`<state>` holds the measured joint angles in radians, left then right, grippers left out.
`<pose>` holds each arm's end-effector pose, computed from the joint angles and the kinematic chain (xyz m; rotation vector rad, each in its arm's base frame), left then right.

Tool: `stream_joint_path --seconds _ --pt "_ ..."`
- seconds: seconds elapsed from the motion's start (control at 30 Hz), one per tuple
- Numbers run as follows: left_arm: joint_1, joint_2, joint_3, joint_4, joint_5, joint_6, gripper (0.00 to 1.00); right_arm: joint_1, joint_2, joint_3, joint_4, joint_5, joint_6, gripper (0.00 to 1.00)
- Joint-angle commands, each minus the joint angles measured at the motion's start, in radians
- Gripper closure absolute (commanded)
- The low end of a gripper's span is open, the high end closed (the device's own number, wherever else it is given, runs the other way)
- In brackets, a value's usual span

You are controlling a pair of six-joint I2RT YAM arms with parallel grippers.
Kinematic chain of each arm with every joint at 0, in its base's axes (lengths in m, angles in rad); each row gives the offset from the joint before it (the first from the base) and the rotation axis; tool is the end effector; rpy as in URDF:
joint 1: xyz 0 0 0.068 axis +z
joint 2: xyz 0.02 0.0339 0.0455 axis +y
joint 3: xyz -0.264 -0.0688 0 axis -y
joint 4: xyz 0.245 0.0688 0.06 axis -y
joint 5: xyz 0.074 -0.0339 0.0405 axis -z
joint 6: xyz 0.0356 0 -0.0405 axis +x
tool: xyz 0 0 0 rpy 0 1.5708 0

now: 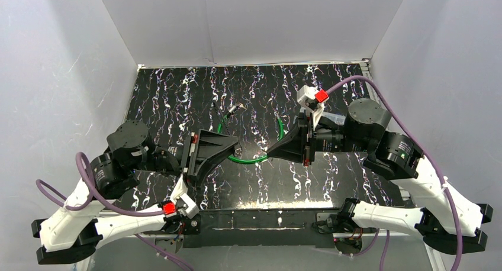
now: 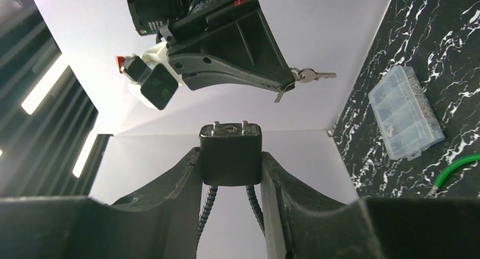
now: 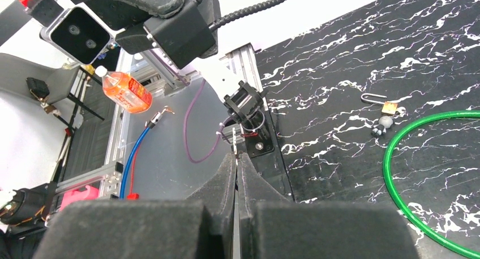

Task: Unlock with the key
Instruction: Place the lock at the center of the board.

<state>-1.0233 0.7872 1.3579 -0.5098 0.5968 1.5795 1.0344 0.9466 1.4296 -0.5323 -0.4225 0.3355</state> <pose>0.0405 -0.1049 0.4897 1.5188 -0.0708 -0.0058 0.0698 0.1460 0.4894 -0.9456 1.5396 1.3600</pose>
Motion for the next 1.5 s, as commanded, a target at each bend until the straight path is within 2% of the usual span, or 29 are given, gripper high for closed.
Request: stream_joint_path --seconds 0.0,0.1,0.23,0.3,0.4,0.5,0.73,1.07,1.27,1.4,1.47 --pt "0.000 -0.013 0.011 0.037 0.064 0.117 1.00 0.003 -0.018 -0.003 0.086 0.013 0.018 0.99" --pt "-0.001 -0.018 -0.016 0.017 0.045 0.175 1.00 0.003 -0.020 -0.004 0.077 0.053 0.018 0.99" --pt "0.000 -0.019 -0.097 -0.142 -0.114 0.270 1.00 0.003 -0.032 -0.001 0.008 0.158 -0.008 0.99" --pt "0.000 -0.004 -0.165 -0.223 -0.208 0.242 1.00 0.003 -0.048 -0.011 -0.015 0.201 -0.013 0.99" --pt "-0.001 0.061 -0.259 -0.318 -0.290 0.113 1.00 0.003 -0.077 -0.035 -0.026 0.229 -0.002 0.99" --pt "0.002 0.160 -0.343 -0.292 -0.323 -0.033 1.00 0.004 -0.106 -0.071 -0.039 0.258 0.016 0.99" --pt "-0.001 0.376 -0.564 0.047 -0.399 -0.239 1.00 0.003 -0.167 -0.112 -0.064 0.313 0.041 0.99" --pt "0.002 0.661 -0.518 0.105 -0.441 -0.623 1.00 0.003 -0.198 -0.125 -0.082 0.338 0.037 0.99" --pt "-0.001 0.648 -0.563 0.200 -0.490 -0.793 1.00 0.003 -0.200 -0.118 -0.092 0.350 0.031 0.99" --pt "-0.001 0.610 -0.553 0.094 -0.347 -0.815 1.00 0.003 -0.200 -0.118 -0.095 0.353 0.031 0.99" --pt "0.006 0.588 -0.541 0.055 -0.294 -0.826 0.96 0.003 -0.197 -0.113 -0.098 0.356 0.031 0.99"
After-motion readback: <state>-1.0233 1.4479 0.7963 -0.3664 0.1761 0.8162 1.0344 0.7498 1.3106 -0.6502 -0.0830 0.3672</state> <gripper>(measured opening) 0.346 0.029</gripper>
